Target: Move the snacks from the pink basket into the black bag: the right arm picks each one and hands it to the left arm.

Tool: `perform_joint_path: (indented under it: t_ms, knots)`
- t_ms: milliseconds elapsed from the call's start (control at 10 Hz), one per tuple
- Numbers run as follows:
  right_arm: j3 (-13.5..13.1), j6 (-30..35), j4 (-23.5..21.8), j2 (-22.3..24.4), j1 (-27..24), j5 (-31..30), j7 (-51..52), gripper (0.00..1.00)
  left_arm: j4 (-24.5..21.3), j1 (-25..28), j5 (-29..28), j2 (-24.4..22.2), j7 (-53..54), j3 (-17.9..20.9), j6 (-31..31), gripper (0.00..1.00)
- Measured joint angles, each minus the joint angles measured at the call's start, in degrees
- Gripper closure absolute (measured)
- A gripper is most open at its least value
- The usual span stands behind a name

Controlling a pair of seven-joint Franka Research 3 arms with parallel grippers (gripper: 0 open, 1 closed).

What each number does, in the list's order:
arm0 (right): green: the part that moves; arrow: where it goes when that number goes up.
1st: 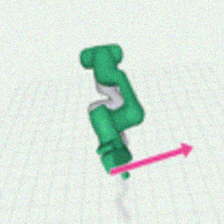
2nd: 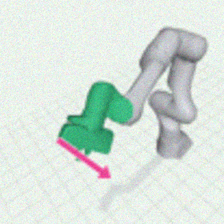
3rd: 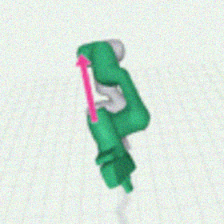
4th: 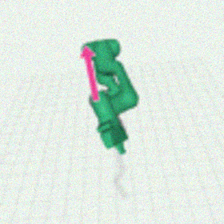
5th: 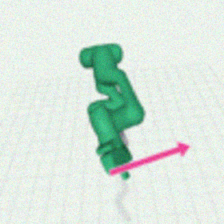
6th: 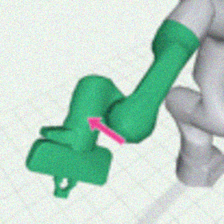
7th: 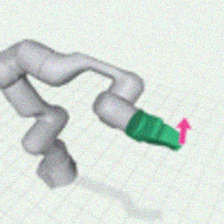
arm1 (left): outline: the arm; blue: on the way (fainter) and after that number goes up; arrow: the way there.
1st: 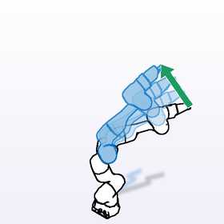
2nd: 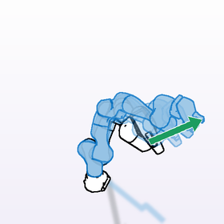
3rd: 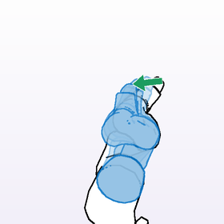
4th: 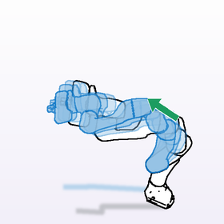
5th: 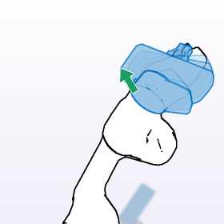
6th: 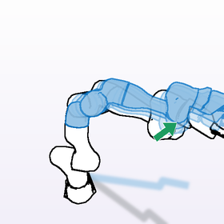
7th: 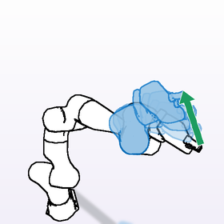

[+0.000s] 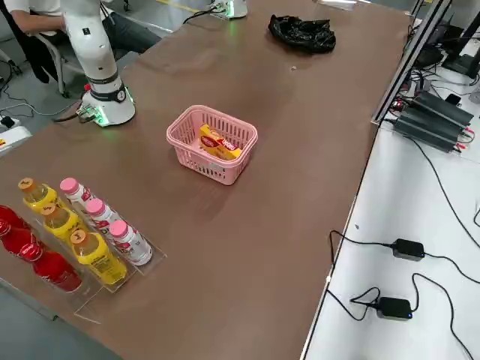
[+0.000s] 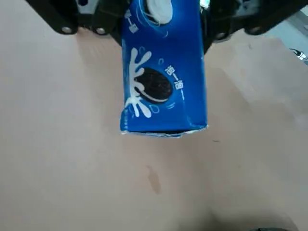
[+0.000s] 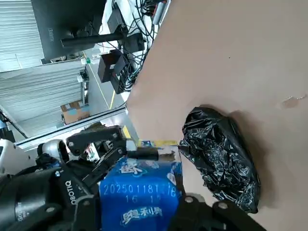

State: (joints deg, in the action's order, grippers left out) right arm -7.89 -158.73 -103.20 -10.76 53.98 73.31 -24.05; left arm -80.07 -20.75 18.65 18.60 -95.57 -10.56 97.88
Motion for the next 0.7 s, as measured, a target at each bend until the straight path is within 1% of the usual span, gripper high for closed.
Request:
perform_joint_path:
  t_ms: [100,200,300,600,700]
  knots:
    - [0.00,0.00,0.03,-0.05,0.06,0.00,0.00,0.47,0.00,0.08,0.05,0.00,0.00,0.00,-0.22,0.48]
    - [0.00,0.00,0.03,-0.11,0.11,0.00,0.00,0.47,0.00,0.19,0.07,0.00,0.00,0.00,-0.39,0.52]
    - [0.03,0.00,0.11,-0.22,0.19,0.00,-0.02,0.45,0.01,0.48,0.13,-0.01,0.04,-0.01,-0.78,0.53]
    - [-0.02,-1.16,0.58,-0.23,0.27,0.02,-0.15,0.01,-0.24,3.85,0.08,0.04,4.98,0.41,-5.41,0.53]
    - [-0.03,-1.23,0.61,-0.23,0.27,0.02,-0.15,0.00,-0.37,4.56,-0.02,0.08,5.56,0.51,-6.15,0.53]
